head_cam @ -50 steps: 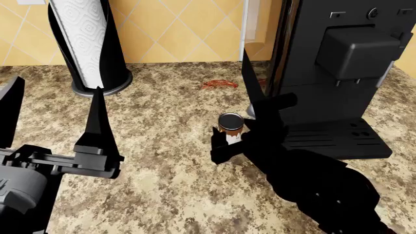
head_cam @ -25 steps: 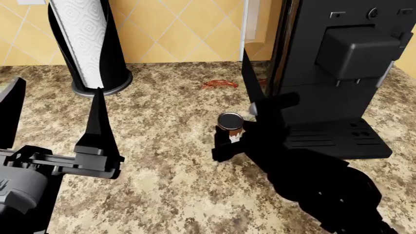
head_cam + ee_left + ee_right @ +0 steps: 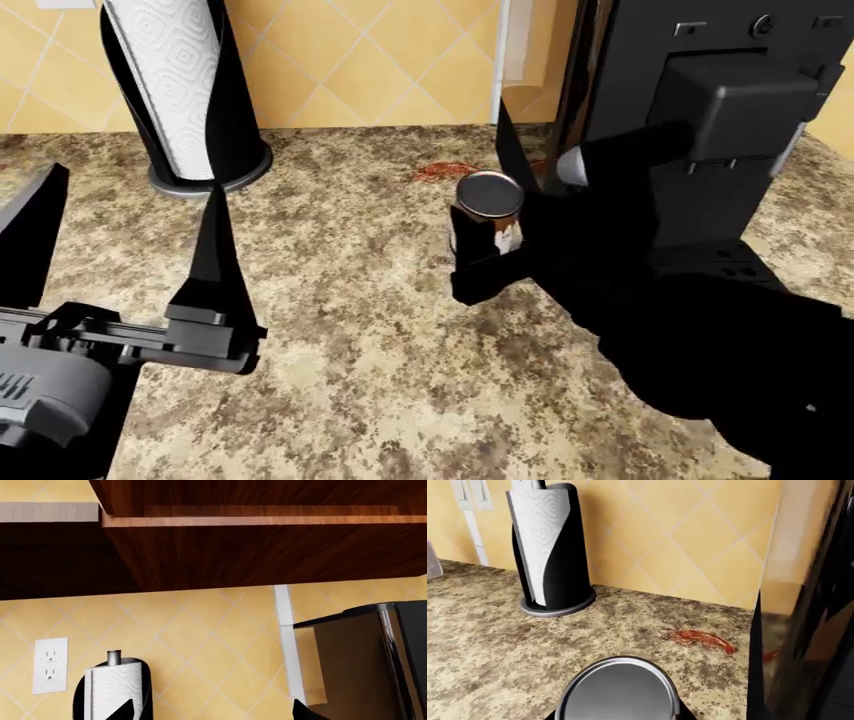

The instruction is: Pick the cans from the counter and place them in their designated side in the cabinet.

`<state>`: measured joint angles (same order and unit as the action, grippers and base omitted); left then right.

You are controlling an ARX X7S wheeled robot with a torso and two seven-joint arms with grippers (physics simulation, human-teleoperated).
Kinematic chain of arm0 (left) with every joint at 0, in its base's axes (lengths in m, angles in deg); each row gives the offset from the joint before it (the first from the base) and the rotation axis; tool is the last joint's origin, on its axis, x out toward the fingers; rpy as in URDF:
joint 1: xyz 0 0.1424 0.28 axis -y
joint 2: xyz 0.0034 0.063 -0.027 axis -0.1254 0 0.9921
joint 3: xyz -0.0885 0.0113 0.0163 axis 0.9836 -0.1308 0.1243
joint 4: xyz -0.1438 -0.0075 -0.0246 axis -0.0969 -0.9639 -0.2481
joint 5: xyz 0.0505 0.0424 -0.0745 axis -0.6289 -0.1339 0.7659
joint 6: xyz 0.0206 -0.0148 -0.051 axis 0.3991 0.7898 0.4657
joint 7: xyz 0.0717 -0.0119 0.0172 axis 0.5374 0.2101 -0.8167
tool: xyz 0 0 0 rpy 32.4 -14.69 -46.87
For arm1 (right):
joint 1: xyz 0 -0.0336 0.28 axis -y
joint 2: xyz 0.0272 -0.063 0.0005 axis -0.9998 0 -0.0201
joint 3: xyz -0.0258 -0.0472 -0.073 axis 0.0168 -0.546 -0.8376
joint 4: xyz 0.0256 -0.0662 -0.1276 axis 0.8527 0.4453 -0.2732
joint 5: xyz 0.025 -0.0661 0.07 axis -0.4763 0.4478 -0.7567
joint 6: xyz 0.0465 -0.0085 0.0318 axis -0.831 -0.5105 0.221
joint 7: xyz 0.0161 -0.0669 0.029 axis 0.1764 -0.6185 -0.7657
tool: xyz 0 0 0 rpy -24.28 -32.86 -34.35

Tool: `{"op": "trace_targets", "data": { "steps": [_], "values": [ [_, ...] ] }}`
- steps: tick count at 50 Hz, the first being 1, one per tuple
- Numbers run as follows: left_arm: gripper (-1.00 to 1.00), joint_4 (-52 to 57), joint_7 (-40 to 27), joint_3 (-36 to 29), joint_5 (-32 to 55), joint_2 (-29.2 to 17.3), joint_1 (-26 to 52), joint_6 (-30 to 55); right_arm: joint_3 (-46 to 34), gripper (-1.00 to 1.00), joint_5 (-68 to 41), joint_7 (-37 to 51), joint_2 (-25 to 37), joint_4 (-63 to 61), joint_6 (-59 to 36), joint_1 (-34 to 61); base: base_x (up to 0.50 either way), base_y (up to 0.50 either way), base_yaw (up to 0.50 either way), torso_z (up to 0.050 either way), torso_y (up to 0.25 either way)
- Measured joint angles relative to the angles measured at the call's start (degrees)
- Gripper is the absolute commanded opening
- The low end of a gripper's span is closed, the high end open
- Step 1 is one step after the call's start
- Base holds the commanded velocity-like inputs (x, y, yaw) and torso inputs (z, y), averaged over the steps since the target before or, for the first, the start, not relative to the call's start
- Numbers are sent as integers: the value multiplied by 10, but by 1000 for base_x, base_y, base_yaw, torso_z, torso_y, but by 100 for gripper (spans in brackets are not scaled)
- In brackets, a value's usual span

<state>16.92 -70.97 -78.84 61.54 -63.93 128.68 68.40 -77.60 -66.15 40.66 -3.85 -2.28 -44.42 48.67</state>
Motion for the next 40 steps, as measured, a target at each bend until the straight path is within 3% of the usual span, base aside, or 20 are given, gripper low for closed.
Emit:
{"op": "trace_targets", "data": {
  "steps": [14, 40],
  "values": [
    [100, 8, 1, 0, 0, 13, 3, 15, 51, -100, -121, 25, 43, -61, -23, 12, -454, -240, 0, 0, 0],
    [100, 20, -1, 7, 12, 40, 23, 48, 143, -100, -241, 63, 109, -76, 4, 51, -30, -499, 0, 0, 0]
  ]
}}
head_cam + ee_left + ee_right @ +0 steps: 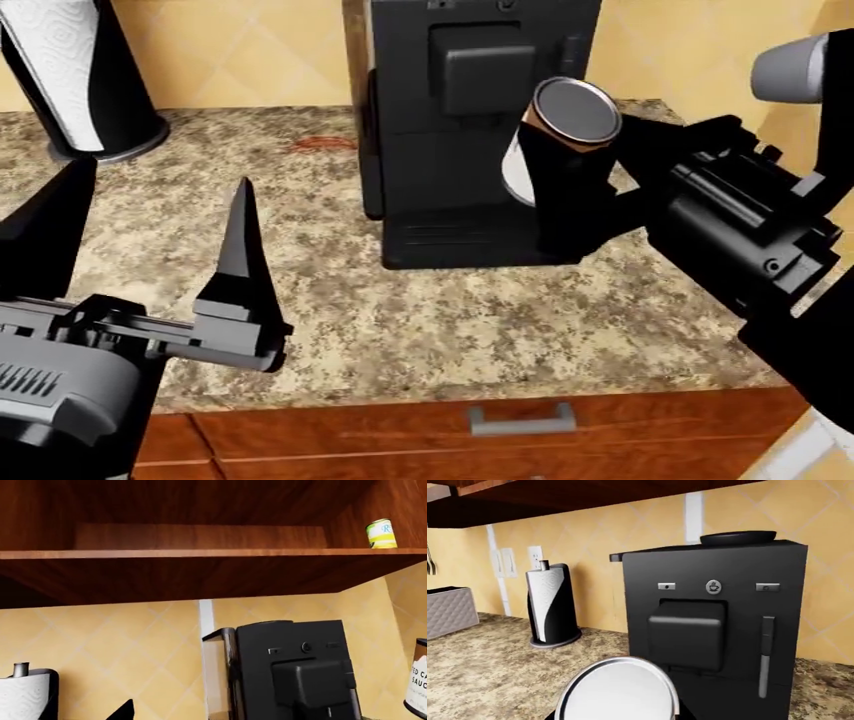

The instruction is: Pick the cans from the counter and place them in their designated side in the cabinet.

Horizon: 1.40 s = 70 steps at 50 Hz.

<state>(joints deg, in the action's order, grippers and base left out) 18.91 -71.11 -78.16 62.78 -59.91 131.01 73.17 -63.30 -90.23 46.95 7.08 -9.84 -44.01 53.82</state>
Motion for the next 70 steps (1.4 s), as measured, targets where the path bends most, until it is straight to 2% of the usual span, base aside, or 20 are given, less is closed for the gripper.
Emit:
{"op": "trace_targets", "data": {
  "steps": [9, 28, 52, 70],
  "values": [
    [100, 3, -5, 5, 2, -11, -3, -8, -6, -100, -8, 14, -6, 13, 1, 37, 2, -501, 0, 0, 0],
    [100, 14, -14, 16, 6, -46, -10, -31, -33, -100, -1, 34, -31, 41, -3, 113, 347, -336, 0, 0, 0],
    [100, 10, -53, 34, 16, -143, -34, -122, -50, -100, 4, 54, -35, 72, -11, 184, 43, -4, 0, 0, 1],
    [100, 9, -59, 65, 66, -189, -11, -142, -67, -100, 2, 63, -39, 105, -23, 231, 69, -6, 0, 0, 1]
  ]
}}
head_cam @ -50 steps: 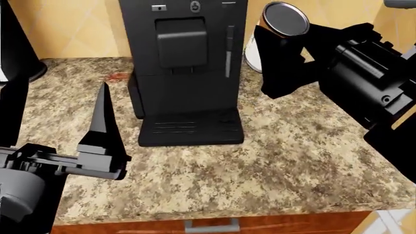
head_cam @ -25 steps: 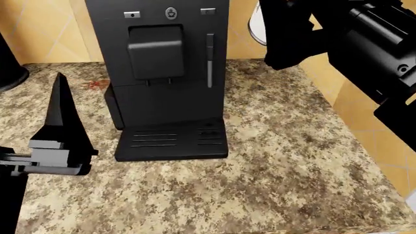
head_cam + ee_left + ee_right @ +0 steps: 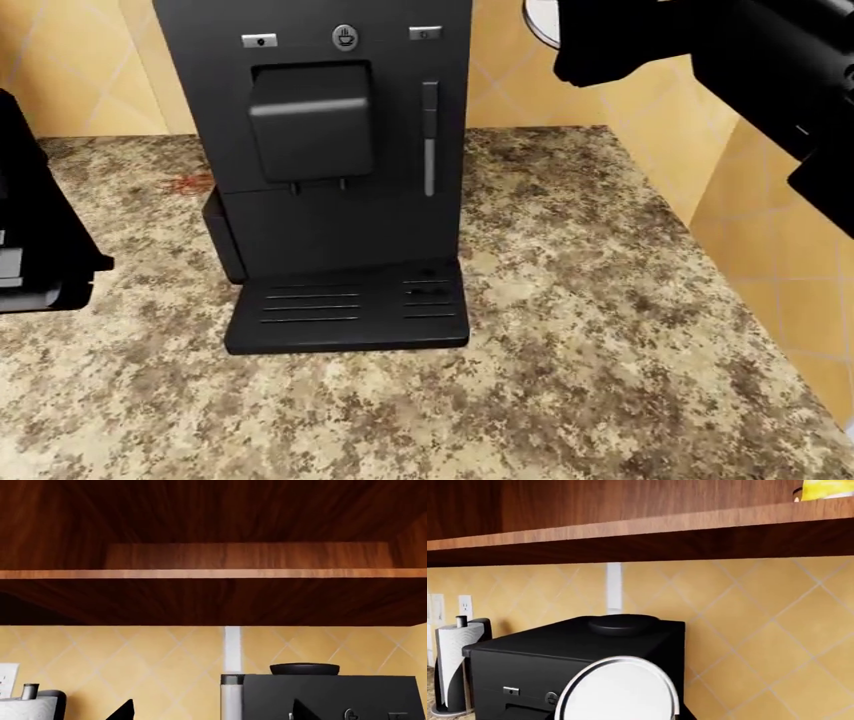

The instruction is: Pick the cans from the counter and place them in their designated side in the cabinet.

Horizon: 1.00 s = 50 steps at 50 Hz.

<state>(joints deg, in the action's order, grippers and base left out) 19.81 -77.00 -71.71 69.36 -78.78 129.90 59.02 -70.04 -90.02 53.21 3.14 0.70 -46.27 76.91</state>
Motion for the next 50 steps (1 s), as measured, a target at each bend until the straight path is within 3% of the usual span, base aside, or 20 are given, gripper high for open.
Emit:
{"op": "trace_targets", "data": {
  "steps": [25, 50],
  "values": [
    [100, 5, 3, 12, 12, -14, 5, -4, -8, -100, -6, 6, 14, 1, -5, -8, 244, -76, 0, 0, 1],
    [100, -6, -5, 7, 6, -31, -8, -35, -8, -100, -61, 61, 23, -27, -4, 22, 4, 0, 0, 0, 1]
  ]
}}
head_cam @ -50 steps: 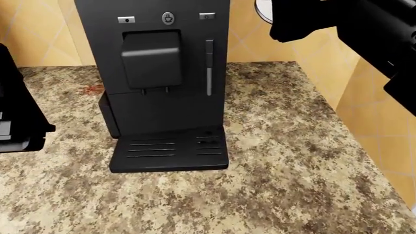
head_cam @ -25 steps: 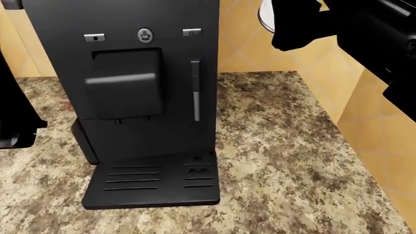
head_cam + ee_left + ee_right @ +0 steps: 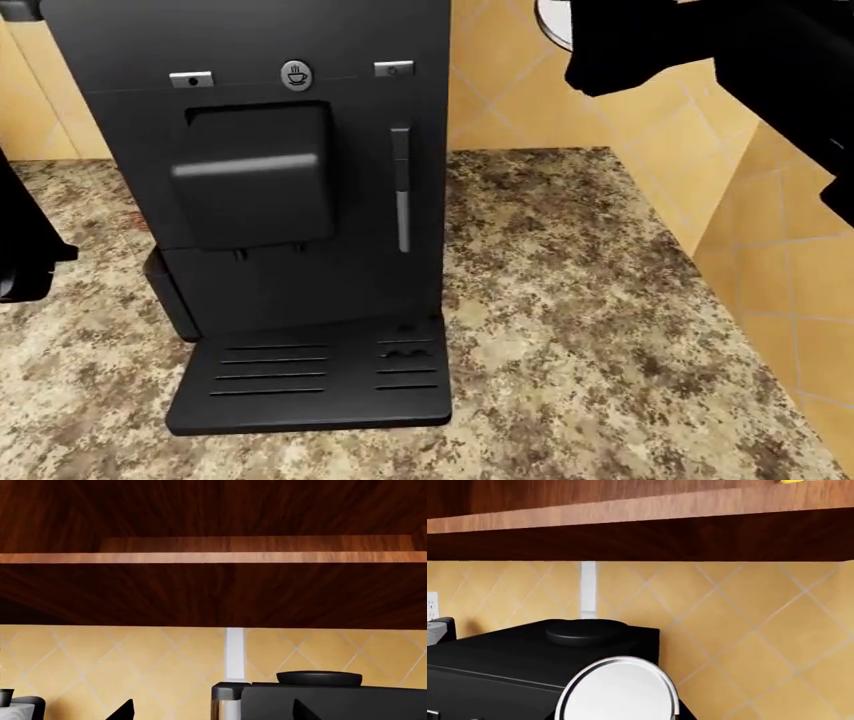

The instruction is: Pick the cans from the counter and place them in their designated side in the cabinet.

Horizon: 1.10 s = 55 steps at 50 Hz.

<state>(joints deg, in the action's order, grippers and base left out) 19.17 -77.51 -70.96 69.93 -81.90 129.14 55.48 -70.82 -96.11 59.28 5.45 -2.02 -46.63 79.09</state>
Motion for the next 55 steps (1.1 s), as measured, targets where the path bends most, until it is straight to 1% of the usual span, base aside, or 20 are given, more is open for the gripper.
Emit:
{"op": "trace_targets", "data": {
  "steps": [13, 29, 41, 55],
  "values": [
    [100, 1, -1, 1, -1, 0, -2, 0, -6, -100, -51, 61, 9, -17, -2, 73, 0, 0, 0, 1, 1],
    [100, 1, -1, 4, -4, 5, -5, 2, -17, -100, -65, 89, -3, -10, -1, 157, 0, 0, 0, 0, 1],
    [100, 3, 1, 7, -3, 12, -5, 9, -33, -100, -28, 73, -38, 25, -1, 237, 0, 0, 0, 0, 0],
    [100, 3, 3, 10, -3, 14, -7, 10, -65, -100, 68, 12, -81, 98, 0, 335, 0, 0, 0, 1, 1]
  ]
}}
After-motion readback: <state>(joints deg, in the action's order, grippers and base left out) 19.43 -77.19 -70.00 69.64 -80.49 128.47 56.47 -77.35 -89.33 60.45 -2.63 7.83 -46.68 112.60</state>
